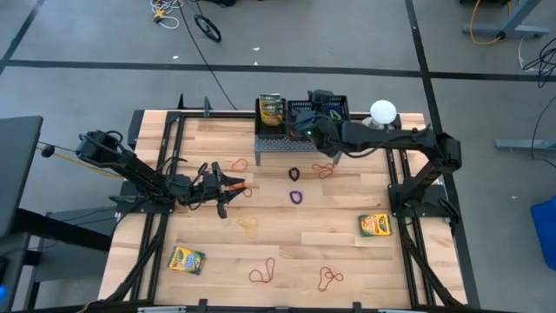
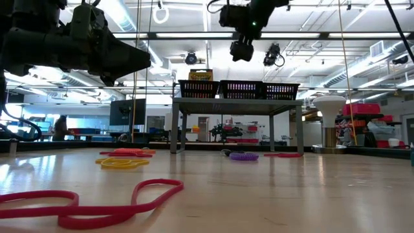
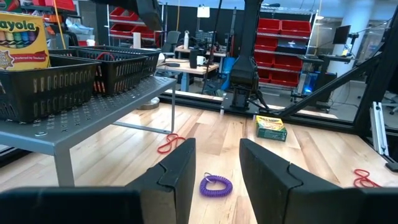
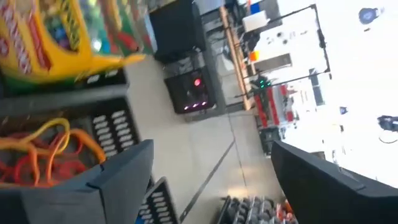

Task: Sort rubber bands into baskets
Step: Put the red rubber band into the middle black basket on the shelf

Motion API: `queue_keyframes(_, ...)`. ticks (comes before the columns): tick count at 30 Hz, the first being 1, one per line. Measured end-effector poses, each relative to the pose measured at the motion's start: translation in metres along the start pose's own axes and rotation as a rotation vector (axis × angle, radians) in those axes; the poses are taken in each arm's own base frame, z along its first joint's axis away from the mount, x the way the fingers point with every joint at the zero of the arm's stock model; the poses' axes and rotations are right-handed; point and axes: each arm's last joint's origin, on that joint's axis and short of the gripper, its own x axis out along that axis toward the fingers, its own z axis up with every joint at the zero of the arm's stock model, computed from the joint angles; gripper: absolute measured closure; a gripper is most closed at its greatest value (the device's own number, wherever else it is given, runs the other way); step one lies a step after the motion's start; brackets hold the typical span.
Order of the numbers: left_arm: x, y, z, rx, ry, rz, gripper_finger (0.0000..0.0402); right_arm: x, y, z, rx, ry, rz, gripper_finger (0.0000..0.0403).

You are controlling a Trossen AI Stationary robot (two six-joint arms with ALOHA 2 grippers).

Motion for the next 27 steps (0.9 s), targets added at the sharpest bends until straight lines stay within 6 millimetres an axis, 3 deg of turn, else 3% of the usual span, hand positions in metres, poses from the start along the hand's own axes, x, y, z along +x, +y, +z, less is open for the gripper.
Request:
queue_keyframes(5,0.000,0.000,0.000,0.000,0.001,-0.003,0.0268,-0.005,-0.004,0.006,0.127,-0.037,-0.027,0.0078)
queue_keyframes(8,0.000,0.000,0.000,0.001,0.001,-0.004,0.0268,-0.015,-0.006,0.006,0.213,-0.039,-0.032,0.0118)
queue_keyframes(11,0.000,0.000,0.000,0.008,0.003,-0.004,0.0268,-0.037,-0.004,0.003,0.299,-0.065,0.033,0.0196)
queue_keyframes(15,0.000,0.000,0.000,0.041,0.003,-0.006,0.0273,-0.071,0.008,-0.005,0.416,-0.090,0.255,0.0342)
queue_keyframes(17,0.000,0.000,0.000,0.057,0.003,-0.006,0.0281,-0.089,0.018,-0.007,0.421,-0.087,0.323,0.0385)
queue_keyframes(23,0.000,-0.003,-0.001,0.075,0.006,-0.093,0.0328,-0.147,0.072,-0.018,0.413,-0.169,0.537,0.0396)
queue_keyframes(27,0.000,-0.005,-0.004,0.080,0.023,-0.156,0.0371,-0.180,0.109,-0.030,0.502,-0.248,0.693,0.0395)
